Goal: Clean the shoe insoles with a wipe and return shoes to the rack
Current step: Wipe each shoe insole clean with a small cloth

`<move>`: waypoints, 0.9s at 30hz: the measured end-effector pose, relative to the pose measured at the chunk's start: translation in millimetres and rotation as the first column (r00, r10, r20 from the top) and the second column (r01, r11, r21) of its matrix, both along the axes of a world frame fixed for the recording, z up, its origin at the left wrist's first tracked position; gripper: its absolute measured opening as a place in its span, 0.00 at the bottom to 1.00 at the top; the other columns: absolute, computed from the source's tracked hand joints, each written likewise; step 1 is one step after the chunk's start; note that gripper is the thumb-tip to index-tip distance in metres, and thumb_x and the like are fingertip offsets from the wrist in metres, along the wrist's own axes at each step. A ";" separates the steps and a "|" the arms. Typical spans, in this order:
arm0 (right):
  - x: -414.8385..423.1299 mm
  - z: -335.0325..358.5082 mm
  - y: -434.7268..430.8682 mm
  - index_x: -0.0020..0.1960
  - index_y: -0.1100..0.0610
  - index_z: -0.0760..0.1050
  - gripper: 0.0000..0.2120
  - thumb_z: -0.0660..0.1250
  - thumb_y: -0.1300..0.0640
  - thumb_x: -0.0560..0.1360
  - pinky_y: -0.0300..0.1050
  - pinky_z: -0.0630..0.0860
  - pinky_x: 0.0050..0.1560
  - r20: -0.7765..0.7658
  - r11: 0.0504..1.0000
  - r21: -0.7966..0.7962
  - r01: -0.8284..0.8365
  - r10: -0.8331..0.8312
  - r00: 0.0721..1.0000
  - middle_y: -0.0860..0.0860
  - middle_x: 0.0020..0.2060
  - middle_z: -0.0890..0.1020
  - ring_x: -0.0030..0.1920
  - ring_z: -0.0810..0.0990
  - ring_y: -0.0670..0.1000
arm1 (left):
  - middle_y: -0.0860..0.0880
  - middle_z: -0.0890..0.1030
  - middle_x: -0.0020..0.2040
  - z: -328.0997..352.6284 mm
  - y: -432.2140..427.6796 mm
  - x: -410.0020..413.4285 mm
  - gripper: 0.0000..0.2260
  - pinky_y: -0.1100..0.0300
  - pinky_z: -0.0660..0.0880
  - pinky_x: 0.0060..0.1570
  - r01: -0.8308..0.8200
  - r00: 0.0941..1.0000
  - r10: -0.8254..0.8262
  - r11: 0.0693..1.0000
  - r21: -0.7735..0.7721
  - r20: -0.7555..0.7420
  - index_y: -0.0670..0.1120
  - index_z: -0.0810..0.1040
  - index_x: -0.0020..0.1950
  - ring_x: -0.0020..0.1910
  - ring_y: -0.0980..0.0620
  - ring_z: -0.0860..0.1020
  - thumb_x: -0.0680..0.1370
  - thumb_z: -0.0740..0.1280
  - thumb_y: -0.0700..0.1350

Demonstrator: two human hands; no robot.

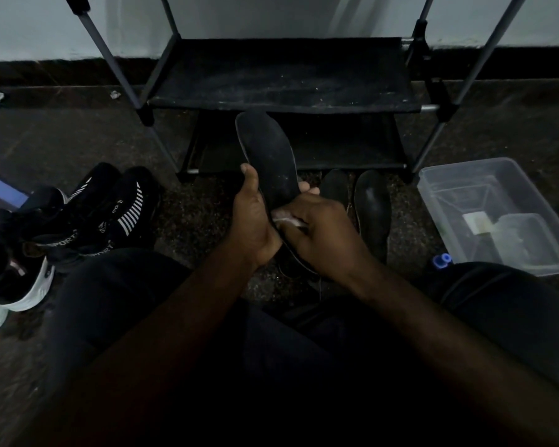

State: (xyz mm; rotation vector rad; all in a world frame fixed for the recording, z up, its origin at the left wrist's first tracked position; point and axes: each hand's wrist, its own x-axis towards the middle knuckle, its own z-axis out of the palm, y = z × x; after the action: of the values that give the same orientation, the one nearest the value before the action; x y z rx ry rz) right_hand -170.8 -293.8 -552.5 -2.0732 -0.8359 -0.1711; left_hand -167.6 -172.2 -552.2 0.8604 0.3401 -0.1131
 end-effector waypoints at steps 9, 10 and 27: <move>24.5 -1.7 -16.1 0.52 0.57 0.83 0.06 0.70 0.61 0.75 0.45 0.79 0.50 -0.161 0.950 0.138 0.282 -0.259 0.952 0.51 0.45 0.85 0.46 0.83 0.48 | 0.42 0.84 0.48 8.4 1.5 1.4 0.32 0.53 0.79 0.53 0.042 0.999 -0.042 0.999 0.003 0.017 0.42 0.76 0.59 0.49 0.46 0.82 0.81 0.44 0.65; 23.9 0.7 -18.6 0.53 0.55 0.82 0.07 0.69 0.61 0.76 0.46 0.81 0.49 -0.298 0.917 0.226 0.328 -0.255 0.920 0.49 0.45 0.85 0.46 0.84 0.46 | 0.41 0.83 0.49 8.9 2.4 1.0 0.33 0.50 0.78 0.54 0.051 0.998 -0.051 0.999 0.012 0.020 0.42 0.76 0.58 0.50 0.45 0.82 0.80 0.44 0.66; 3.2 1.8 -7.6 0.54 0.59 0.82 0.09 0.73 0.64 0.73 0.30 0.75 0.50 -0.284 0.983 0.159 0.093 -0.045 0.958 0.43 0.45 0.83 0.48 0.81 0.36 | 0.40 0.82 0.44 10.5 -0.6 1.5 0.34 0.54 0.79 0.49 0.059 0.998 -0.059 0.998 -0.015 -0.028 0.39 0.84 0.44 0.43 0.45 0.82 0.79 0.52 0.65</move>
State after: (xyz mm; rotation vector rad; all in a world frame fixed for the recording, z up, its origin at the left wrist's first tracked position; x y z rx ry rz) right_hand -167.6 -301.4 -550.8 -1.9098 -0.5567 0.0134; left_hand -166.1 -172.8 -541.7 0.8560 0.3403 -0.1823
